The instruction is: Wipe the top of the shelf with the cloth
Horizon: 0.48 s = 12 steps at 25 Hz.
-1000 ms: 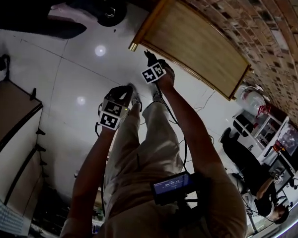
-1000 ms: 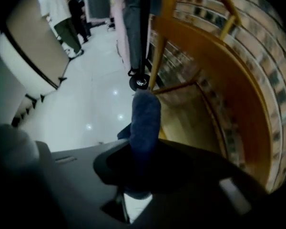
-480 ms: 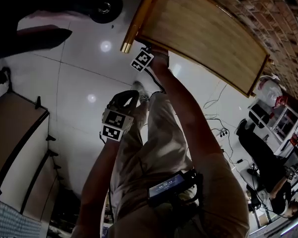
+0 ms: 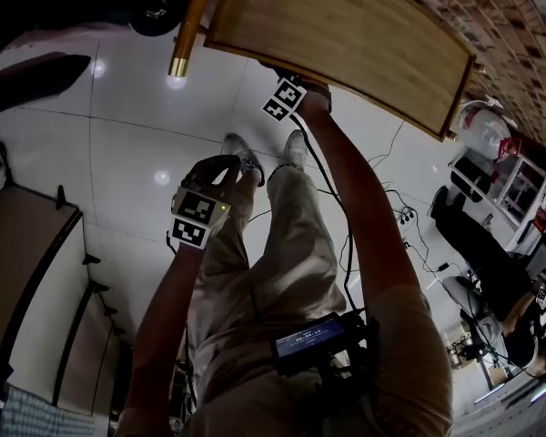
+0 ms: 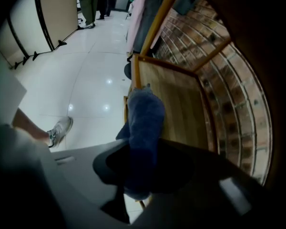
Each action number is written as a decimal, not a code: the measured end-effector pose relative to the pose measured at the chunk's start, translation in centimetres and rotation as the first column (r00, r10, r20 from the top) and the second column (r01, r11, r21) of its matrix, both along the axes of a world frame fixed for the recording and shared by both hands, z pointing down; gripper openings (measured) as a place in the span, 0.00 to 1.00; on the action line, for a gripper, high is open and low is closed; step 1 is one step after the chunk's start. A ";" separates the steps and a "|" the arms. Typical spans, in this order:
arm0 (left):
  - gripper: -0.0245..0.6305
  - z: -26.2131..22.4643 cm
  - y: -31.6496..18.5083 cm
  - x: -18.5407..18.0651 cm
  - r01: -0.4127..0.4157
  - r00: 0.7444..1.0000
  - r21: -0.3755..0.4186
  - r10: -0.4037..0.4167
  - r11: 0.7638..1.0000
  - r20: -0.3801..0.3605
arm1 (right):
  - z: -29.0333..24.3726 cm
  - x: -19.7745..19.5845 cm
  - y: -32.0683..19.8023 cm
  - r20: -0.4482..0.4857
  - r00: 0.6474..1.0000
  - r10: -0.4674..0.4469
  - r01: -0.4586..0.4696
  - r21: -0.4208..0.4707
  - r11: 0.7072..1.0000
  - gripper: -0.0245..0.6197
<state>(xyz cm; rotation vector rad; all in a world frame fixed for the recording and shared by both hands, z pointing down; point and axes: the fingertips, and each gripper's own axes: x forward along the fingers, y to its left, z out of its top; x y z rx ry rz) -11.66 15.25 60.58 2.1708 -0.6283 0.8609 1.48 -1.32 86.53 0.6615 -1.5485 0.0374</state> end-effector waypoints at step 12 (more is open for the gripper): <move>0.04 3.7 1.8 7.9 -0.039 0.999 -0.068 0.041 0.997 0.020 | 0.4 23.2 9.5 -0.072 0.980 0.184 -0.182 0.035 0.983 0.19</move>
